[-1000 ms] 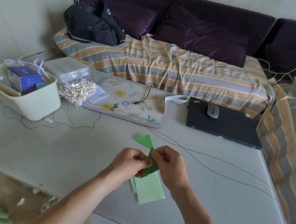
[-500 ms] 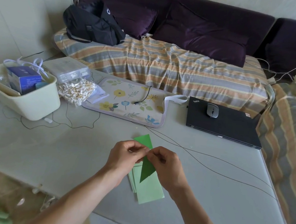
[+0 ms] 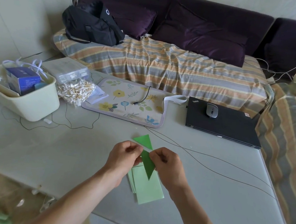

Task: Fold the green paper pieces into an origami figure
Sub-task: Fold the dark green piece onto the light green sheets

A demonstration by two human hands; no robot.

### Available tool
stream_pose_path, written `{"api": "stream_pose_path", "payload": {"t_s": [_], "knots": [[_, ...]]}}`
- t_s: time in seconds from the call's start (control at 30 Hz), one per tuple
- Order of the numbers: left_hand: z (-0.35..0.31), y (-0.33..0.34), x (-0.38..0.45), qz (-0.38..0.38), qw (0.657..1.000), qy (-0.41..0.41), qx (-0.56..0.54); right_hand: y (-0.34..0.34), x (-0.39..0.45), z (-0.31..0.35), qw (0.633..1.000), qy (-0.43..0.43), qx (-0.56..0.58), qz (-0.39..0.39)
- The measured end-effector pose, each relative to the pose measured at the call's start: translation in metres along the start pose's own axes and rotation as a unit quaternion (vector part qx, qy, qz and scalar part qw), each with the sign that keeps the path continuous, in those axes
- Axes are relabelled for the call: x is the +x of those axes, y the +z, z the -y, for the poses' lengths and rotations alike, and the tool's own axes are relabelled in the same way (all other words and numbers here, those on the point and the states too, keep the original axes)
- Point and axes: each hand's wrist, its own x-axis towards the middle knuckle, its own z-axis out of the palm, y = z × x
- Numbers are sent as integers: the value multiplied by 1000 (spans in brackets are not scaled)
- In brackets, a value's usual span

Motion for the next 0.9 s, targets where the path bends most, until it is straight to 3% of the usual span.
{"api": "stream_pose_path", "payload": {"t_s": [0.23, 0.63, 0.9], "knots": [[-4, -1, -4, 81, 993, -81, 4, -3, 3, -2, 998, 23, 32, -51], [-7, -1, -2, 29, 996, -83, -31, 0, 2, -7, 998, -1, 36, -44], [-7, -2, -2, -19, 995, -82, -57, 4, -1, -7, 969, -210, -103, -80]]}}
